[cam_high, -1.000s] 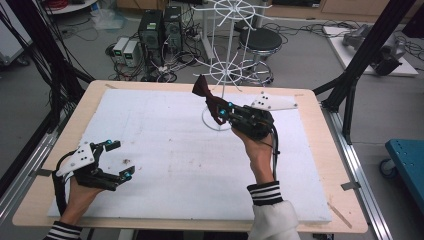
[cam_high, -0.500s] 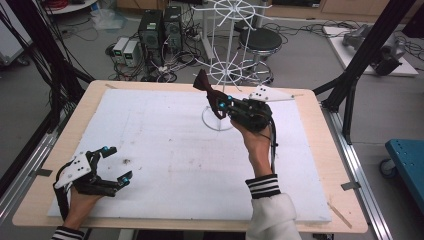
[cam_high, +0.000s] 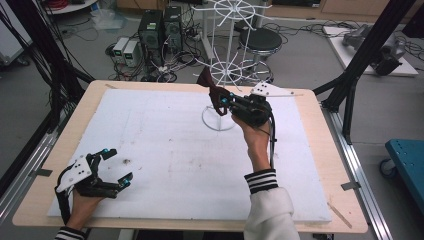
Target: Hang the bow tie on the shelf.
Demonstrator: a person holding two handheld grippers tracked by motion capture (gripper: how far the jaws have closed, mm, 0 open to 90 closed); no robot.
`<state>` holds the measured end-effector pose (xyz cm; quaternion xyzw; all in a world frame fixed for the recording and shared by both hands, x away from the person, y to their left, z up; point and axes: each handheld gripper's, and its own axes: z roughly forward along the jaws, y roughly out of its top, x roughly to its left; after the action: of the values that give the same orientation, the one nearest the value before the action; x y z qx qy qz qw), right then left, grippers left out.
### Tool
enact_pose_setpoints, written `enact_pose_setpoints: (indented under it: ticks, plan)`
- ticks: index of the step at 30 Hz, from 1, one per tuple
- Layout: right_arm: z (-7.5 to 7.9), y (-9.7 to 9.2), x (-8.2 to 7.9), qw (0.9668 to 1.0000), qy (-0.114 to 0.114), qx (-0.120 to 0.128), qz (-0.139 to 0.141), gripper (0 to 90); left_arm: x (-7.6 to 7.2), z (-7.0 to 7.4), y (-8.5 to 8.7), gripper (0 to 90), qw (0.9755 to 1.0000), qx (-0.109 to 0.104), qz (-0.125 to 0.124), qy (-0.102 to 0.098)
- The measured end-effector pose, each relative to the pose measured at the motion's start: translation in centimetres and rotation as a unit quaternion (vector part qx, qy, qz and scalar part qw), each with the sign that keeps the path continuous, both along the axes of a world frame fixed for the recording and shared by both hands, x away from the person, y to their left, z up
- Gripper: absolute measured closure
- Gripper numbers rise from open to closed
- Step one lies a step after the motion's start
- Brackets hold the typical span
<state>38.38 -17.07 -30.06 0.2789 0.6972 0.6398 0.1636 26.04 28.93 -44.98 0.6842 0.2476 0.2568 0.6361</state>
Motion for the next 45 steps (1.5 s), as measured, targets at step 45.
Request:
enact_pose_setpoints:
  ticks: [45]
  plan:
    - [-0.4,-1.3,0.3,0.9975,0.014,-0.014,-0.067,67.8,-0.2,-0.2,0.1,1.7,0.9999,-0.012,0.003,-0.007]
